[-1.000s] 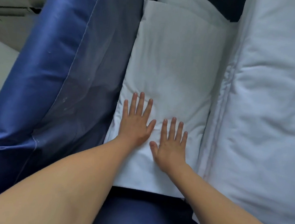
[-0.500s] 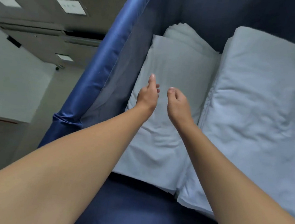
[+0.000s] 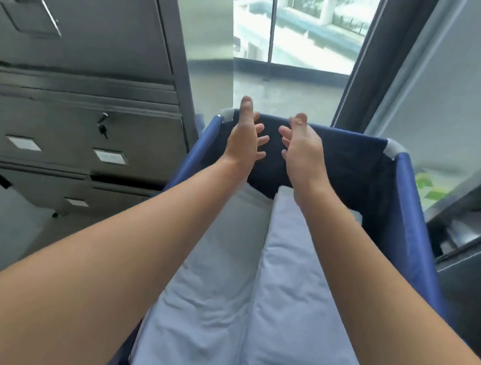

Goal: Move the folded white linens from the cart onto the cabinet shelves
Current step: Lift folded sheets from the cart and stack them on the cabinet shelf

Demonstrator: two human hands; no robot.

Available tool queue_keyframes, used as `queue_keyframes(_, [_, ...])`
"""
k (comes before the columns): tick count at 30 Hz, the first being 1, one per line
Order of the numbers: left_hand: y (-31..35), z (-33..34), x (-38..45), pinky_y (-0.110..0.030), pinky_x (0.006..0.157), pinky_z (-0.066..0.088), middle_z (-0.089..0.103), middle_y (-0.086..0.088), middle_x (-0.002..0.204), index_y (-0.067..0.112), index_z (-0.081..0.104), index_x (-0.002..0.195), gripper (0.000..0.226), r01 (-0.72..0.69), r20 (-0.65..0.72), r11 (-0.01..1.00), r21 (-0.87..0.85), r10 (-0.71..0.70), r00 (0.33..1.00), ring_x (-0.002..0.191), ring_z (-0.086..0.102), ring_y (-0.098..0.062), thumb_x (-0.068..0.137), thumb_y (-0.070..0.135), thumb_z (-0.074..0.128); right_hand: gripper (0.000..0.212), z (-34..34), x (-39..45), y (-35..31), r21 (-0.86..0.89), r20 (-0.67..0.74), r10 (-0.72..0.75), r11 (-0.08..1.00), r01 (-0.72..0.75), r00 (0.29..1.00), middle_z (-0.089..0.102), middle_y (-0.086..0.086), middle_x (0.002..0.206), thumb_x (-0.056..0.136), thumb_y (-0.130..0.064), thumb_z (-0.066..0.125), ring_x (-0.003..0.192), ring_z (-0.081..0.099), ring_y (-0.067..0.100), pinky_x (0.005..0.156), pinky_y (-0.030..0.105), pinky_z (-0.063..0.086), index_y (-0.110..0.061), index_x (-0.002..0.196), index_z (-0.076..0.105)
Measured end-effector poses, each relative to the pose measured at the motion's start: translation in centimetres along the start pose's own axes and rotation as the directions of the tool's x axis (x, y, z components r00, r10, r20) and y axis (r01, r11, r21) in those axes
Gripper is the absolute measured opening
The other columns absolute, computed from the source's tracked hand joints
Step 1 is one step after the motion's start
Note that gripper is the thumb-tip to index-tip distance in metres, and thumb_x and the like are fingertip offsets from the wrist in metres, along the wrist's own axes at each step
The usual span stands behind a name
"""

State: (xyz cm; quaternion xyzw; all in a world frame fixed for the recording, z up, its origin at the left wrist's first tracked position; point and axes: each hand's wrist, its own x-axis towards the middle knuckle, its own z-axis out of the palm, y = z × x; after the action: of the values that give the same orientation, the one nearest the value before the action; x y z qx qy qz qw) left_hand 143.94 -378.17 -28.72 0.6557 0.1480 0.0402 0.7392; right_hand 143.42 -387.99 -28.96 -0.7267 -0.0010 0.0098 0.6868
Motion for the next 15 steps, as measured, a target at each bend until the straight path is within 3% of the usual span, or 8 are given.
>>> queue_keyframes(3, [5.4,1.3,-2.0,-0.048,0.113,0.038,0.045,-0.010,0.151,0.016,0.039,0.151,0.068,-0.074,0.043,0.997,-0.008,0.074,0.996,0.132,0.051,-0.024,0.104,0.060,0.016,0.057,-1.6,-0.4,-5.8,0.015,0.012,-0.066,0.998,0.066,0.998,0.050,0.007,0.147,0.107,-0.048,0.025,0.136,0.044,0.020,0.117,0.043,0.032,-0.012,0.147,0.041])
queue_keyframes(15, [23.1,1.9,-8.9,-0.046,0.112,0.036,0.043,-0.004,0.154,0.019,0.039,0.151,0.071,-0.295,0.097,0.953,-0.068,0.300,0.949,0.133,0.049,-0.022,0.102,0.062,0.014,0.067,-4.9,-4.8,-25.1,0.074,0.005,-0.249,0.966,0.248,0.968,0.037,0.003,0.157,0.101,-0.062,0.021,0.141,0.040,0.023,0.119,0.048,0.030,-0.023,0.154,0.032])
